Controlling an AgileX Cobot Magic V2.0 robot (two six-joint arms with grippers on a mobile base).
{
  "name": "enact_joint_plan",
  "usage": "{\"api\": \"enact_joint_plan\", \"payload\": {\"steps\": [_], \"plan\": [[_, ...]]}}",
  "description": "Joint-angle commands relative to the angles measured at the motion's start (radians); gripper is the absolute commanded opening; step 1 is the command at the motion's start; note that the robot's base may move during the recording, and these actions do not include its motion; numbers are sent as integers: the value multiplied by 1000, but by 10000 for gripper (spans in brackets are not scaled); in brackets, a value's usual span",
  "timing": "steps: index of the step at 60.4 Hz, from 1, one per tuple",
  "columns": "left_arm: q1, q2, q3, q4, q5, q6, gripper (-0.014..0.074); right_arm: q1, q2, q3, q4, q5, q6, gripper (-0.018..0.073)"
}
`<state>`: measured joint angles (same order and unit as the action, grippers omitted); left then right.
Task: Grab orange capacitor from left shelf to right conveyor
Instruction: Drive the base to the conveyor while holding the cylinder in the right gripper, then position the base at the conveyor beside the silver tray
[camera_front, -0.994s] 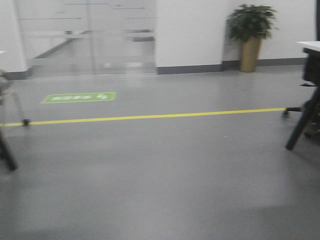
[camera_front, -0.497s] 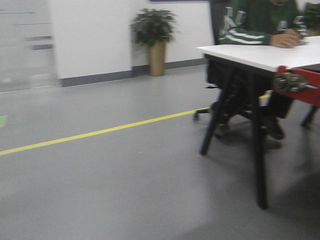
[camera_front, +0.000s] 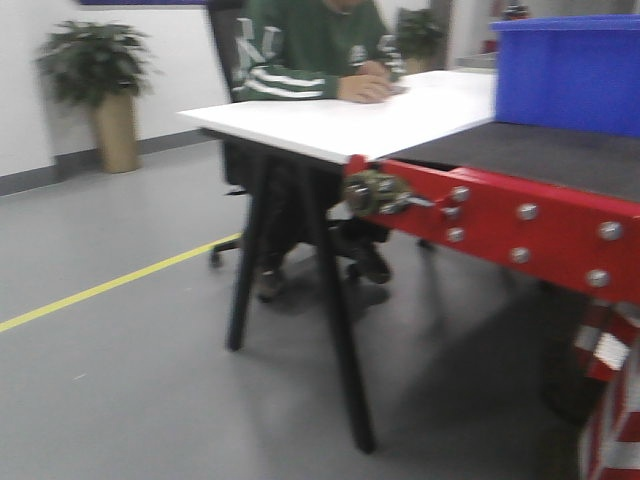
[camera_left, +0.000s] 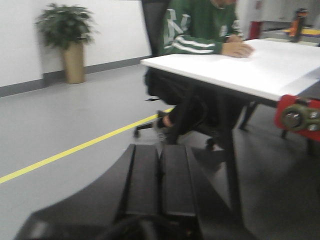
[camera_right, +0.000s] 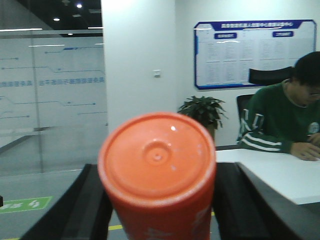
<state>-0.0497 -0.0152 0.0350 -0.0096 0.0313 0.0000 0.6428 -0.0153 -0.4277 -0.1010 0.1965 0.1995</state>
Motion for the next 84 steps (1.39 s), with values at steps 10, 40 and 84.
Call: {"api": "enact_joint_plan", "payload": {"steps": [10, 40, 84], "plan": [[-2, -7, 22, -3, -88, 0, -126, -1, -13, -27, -13, -91, -11, 49], [-2, -7, 22, -3, -88, 0, -126, -1, -13, -27, -13, -91, -11, 49], [-2, -7, 22, -3, -88, 0, -126, -1, -13, -27, -13, -178, -11, 49]]}}
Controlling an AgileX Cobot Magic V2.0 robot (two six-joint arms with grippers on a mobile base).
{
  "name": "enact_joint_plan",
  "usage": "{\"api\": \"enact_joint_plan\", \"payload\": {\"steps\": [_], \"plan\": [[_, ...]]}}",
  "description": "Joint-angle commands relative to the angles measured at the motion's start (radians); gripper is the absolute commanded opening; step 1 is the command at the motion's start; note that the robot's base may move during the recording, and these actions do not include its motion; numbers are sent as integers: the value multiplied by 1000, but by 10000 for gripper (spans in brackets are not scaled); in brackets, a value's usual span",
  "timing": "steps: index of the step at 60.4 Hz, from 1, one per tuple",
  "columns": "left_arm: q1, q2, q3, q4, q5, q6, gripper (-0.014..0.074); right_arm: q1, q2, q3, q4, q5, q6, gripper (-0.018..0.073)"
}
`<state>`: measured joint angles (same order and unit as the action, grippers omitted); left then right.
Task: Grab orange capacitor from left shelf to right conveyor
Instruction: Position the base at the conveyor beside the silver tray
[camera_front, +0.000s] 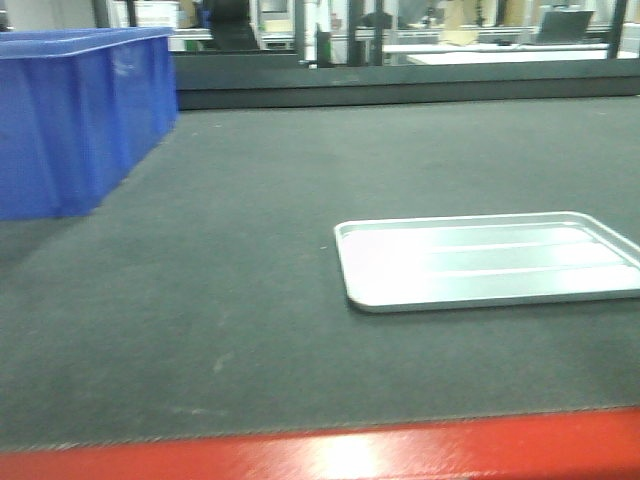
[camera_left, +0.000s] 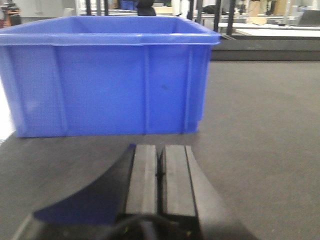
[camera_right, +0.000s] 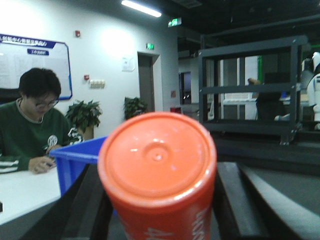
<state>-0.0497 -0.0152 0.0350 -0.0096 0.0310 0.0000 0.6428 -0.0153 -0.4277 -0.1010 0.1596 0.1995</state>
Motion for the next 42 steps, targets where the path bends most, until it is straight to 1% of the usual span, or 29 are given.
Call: {"api": "enact_joint_plan", "payload": {"steps": [1, 5, 22, 28, 34, 42], "plan": [[-2, -7, 22, -3, -88, 0, -126, -1, -13, -27, -13, -147, -11, 49], [-2, -7, 22, -3, -88, 0, -126, -1, -13, -27, -13, -152, -11, 49], [-2, -7, 22, -3, -88, 0, -126, -1, -8, -27, -13, -265, -11, 49], [-2, -7, 22, -3, -88, 0, -126, -1, 4, -27, -13, -244, -11, 52], [-2, -7, 22, -3, -88, 0, -126, -1, 68, -27, -13, -242, -11, 55], [-2, -7, 22, -3, -88, 0, -126, -1, 245, -37, -13, -244, -11, 55]]}}
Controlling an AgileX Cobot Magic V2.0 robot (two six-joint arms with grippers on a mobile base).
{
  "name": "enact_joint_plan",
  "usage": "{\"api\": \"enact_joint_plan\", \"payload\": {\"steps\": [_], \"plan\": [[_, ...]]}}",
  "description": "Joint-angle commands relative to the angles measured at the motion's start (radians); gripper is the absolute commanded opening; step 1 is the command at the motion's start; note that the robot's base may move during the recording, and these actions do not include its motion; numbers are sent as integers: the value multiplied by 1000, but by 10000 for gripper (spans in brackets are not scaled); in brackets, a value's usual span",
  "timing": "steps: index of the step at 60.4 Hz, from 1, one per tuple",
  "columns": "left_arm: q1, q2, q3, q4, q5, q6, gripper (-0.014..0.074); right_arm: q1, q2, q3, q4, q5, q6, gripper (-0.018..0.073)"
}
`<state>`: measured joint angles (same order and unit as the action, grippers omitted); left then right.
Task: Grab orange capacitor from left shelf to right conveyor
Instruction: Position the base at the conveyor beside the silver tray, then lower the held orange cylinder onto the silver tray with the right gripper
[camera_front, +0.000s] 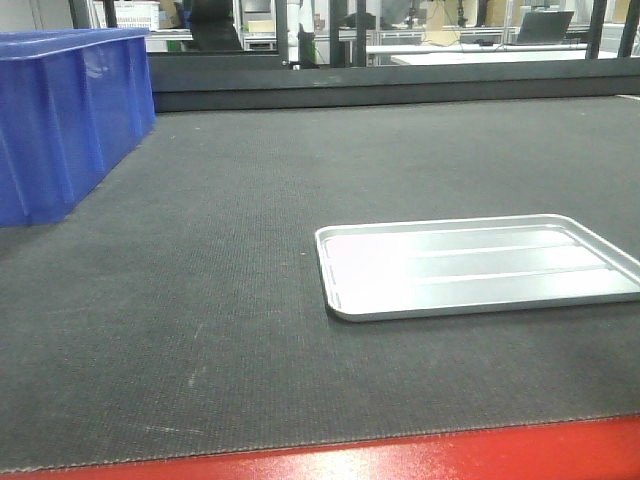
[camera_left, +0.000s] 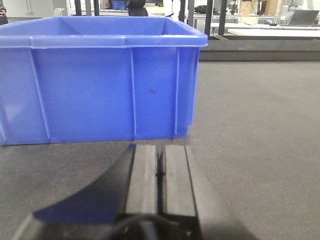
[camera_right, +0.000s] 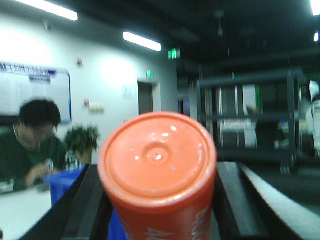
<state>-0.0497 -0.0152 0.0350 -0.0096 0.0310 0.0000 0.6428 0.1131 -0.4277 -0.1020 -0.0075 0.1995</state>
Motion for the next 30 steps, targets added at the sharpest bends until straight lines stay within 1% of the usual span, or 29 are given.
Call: {"api": "enact_joint_plan", "payload": {"steps": [1, 5, 11, 18, 22, 27, 30], "plan": [[-2, -7, 22, -3, -88, 0, -126, -1, 138, -39, -12, -82, -11, 55], [-2, -7, 22, -3, -88, 0, -126, -6, 242, -40, -12, -125, -12, 55], [-2, -7, 22, -3, -88, 0, -126, -39, 416, -40, -7, -203, -12, 55], [-2, -7, 22, -3, -88, 0, -126, -116, 585, -40, 42, -286, -12, 55], [-2, -7, 22, -3, -88, 0, -126, -179, 680, -40, 71, -333, -12, 55], [-2, -7, 22, -3, -88, 0, -126, -237, 782, -40, 74, -397, -12, 55], [-2, -7, 22, -3, -88, 0, -126, -256, 848, -40, 72, -448, -12, 55]]}}
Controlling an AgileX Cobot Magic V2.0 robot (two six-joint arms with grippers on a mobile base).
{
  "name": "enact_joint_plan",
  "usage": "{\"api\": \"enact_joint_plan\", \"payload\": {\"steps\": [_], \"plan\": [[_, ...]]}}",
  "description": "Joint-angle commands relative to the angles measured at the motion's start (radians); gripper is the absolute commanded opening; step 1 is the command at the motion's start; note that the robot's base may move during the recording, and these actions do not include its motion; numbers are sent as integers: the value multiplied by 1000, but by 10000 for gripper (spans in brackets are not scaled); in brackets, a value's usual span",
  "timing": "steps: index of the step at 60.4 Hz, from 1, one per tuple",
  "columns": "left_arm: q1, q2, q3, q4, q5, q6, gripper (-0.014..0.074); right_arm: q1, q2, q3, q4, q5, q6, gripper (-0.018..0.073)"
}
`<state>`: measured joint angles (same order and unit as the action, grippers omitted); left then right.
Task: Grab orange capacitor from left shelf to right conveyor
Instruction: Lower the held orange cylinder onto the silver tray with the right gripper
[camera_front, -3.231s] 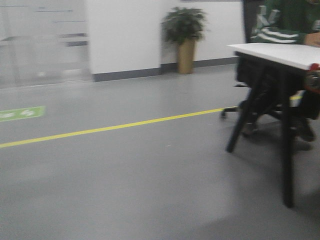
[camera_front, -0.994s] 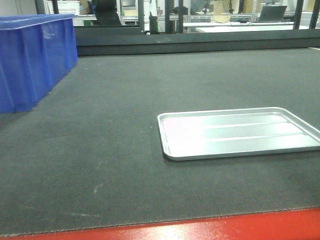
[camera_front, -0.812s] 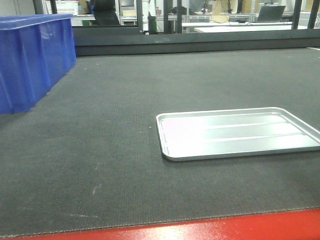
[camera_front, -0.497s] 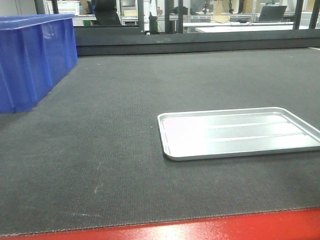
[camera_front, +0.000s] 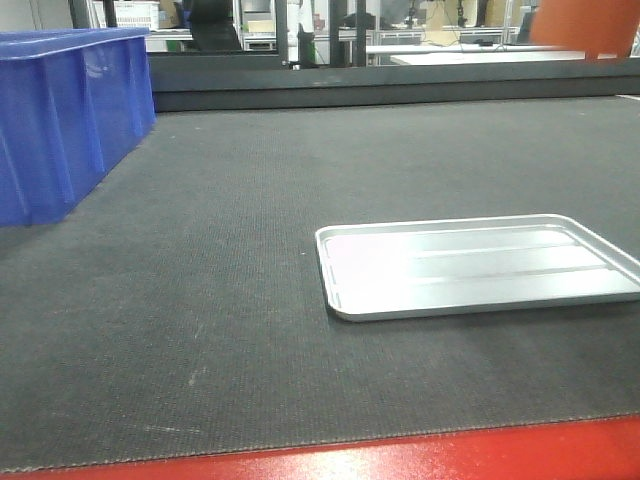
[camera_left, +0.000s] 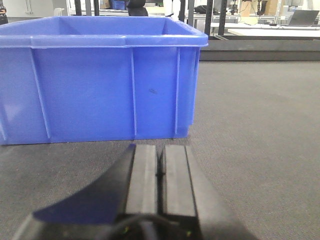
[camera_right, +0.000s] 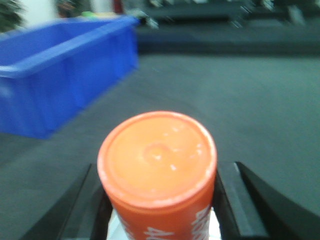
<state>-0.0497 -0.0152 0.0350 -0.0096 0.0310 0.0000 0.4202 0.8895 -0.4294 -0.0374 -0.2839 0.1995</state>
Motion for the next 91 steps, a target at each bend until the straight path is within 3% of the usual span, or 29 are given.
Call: {"api": "enact_joint_plan", "payload": {"steps": [1, 22, 41, 47, 56, 65, 82, 91], "plan": [[-2, -7, 22, -3, -88, 0, -126, -36, 89, -39, 6, -186, -12, 55], [-2, -7, 22, -3, -88, 0, -126, -38, 472, -39, -31, -468, -13, 55], [-2, -7, 22, -3, -88, 0, -126, -38, 628, -37, -31, -637, -13, 62], [-2, -7, 22, -3, -88, 0, -126, -38, 651, -37, -31, -636, -13, 132], [-2, -7, 22, -3, -88, 0, -126, -38, 671, -33, -31, -635, -13, 369], [-2, -7, 22, -3, -88, 0, -126, -38, 671, -33, -31, -633, -13, 536], [-2, -7, 22, -3, -88, 0, -126, -38, 671, -33, -29, -635, -10, 575], [-2, -7, 22, -3, -88, 0, -126, -38, 647, -33, -29, -751, -10, 575]]}}
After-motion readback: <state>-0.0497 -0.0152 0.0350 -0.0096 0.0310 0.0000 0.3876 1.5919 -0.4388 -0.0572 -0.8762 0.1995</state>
